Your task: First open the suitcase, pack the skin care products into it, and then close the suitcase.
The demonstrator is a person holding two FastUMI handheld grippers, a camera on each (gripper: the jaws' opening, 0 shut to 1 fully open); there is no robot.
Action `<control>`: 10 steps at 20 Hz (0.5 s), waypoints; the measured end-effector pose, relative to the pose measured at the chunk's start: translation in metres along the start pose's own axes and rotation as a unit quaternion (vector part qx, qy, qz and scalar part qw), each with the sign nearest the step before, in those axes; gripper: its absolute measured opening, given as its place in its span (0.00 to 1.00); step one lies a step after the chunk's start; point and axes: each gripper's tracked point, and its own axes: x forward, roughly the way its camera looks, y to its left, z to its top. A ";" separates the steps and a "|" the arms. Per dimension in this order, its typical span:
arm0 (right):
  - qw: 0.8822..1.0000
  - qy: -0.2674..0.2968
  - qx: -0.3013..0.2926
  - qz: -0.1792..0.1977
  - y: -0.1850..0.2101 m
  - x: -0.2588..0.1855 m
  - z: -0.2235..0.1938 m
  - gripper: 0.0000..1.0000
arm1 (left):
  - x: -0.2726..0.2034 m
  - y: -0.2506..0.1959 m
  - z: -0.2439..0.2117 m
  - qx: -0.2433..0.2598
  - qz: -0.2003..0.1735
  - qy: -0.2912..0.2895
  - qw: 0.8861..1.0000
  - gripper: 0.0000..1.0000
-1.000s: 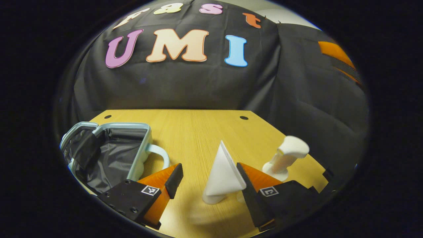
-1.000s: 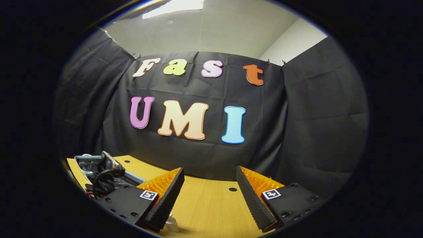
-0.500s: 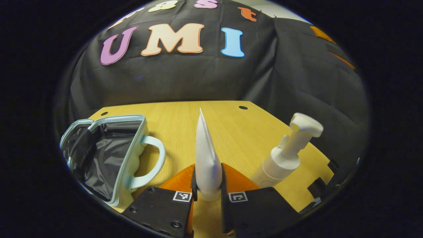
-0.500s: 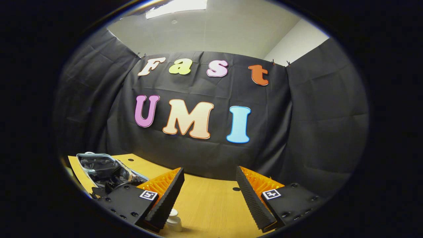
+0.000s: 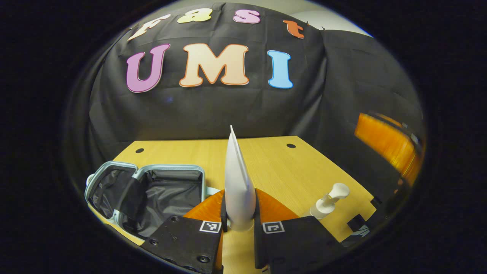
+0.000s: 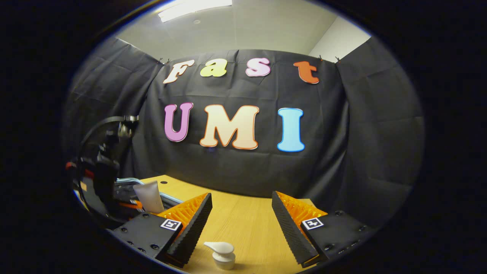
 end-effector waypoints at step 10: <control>0.995 0.096 -0.025 0.033 0.027 0.004 -0.126 0.99 | -0.033 0.050 0.022 -0.003 0.053 -0.020 0.998 0.25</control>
